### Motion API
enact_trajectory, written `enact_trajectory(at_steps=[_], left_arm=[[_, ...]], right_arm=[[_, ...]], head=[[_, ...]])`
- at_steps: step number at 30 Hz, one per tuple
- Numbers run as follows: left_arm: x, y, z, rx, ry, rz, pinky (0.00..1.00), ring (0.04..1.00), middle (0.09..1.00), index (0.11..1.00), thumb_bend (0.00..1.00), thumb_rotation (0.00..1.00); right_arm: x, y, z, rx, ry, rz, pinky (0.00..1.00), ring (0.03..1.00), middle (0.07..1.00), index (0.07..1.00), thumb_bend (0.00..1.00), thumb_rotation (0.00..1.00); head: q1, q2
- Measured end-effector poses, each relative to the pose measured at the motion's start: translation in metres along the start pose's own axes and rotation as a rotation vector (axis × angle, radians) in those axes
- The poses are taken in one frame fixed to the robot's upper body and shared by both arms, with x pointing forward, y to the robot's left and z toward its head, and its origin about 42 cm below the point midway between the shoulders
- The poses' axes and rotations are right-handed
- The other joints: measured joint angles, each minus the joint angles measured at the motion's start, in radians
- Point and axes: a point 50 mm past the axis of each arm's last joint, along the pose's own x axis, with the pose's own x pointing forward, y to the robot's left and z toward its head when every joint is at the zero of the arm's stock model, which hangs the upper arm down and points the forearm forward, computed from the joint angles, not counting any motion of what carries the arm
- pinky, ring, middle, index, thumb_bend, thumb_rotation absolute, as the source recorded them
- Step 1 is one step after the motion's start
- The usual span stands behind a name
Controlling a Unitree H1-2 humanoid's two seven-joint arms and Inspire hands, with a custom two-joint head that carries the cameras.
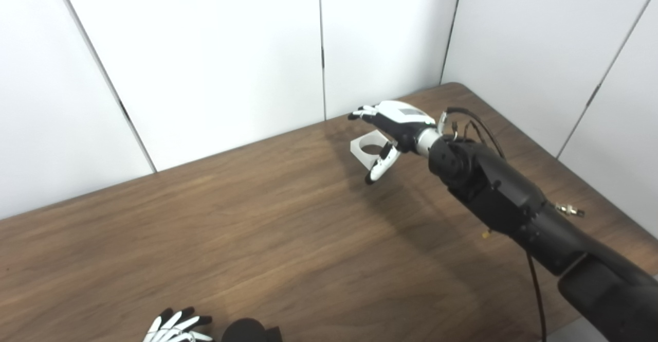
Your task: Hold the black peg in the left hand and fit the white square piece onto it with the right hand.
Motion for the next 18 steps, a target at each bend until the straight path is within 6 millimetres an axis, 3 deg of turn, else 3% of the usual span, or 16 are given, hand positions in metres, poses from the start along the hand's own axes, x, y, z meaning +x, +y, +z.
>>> enact_trajectory(at_steps=[7,18], left_arm=[[0.000,0.000,0.000,-0.001,0.000,0.003,1.00,0.913,0.813,0.482,0.52,0.05],[0.000,0.000,0.000,0.006,0.000,0.009,1.00,0.909,0.808,0.482,0.52,0.05]], right_arm=[[0.021,-0.018,-0.001,-0.153,0.039,0.034,1.00,1.000,1.000,0.863,0.89,0.08],[0.046,-0.032,-0.001,-0.272,0.093,0.069,1.00,1.000,1.000,0.842,0.87,0.06]], head=[[0.015,-0.008],[0.037,-0.002]])
